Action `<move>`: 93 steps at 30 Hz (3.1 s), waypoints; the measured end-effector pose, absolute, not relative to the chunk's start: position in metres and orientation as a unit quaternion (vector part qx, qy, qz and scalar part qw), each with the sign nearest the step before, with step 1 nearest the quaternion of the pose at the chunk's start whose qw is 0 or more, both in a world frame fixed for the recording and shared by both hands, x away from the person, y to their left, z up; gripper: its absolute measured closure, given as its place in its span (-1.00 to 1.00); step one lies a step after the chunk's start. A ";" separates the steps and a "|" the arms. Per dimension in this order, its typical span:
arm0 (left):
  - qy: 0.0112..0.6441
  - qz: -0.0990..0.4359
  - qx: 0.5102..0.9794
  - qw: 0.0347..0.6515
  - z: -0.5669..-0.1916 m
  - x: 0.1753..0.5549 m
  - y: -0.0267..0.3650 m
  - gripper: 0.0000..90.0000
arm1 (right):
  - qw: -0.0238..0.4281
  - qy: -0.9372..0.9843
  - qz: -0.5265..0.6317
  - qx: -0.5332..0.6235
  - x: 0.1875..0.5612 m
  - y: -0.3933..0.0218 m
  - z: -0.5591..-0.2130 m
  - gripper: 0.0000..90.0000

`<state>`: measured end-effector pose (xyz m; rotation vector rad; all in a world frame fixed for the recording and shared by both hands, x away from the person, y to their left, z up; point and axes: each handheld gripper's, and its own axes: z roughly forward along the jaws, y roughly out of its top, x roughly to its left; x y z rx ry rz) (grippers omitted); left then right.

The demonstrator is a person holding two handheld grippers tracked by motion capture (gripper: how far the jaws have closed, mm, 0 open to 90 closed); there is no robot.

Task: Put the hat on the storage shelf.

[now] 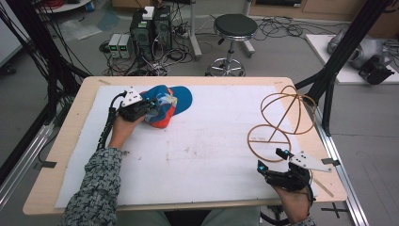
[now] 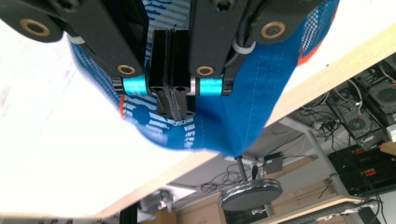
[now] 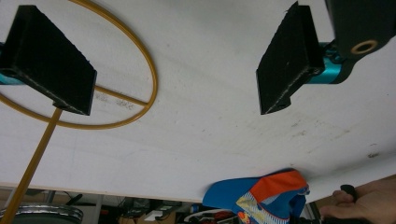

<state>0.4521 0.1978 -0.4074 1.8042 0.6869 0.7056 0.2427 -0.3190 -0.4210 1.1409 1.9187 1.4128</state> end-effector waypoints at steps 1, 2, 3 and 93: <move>0.287 0.292 0.749 0.521 -0.403 0.452 0.197 0.98 | 0.247 0.703 0.519 0.419 0.243 -0.319 -0.421 -0.75; 0.289 0.291 0.747 0.524 -0.398 0.452 0.196 0.98 | 0.246 0.702 0.519 0.420 0.243 -0.319 -0.421 -0.75; 0.289 0.292 0.746 0.523 -0.394 0.452 0.195 0.98 | 0.246 0.702 0.519 0.420 0.243 -0.319 -0.421 -0.75; 0.092 0.183 0.700 0.684 -0.106 0.446 -0.078 0.99 | 0.224 0.714 0.525 0.406 0.224 -0.321 -0.423 -0.75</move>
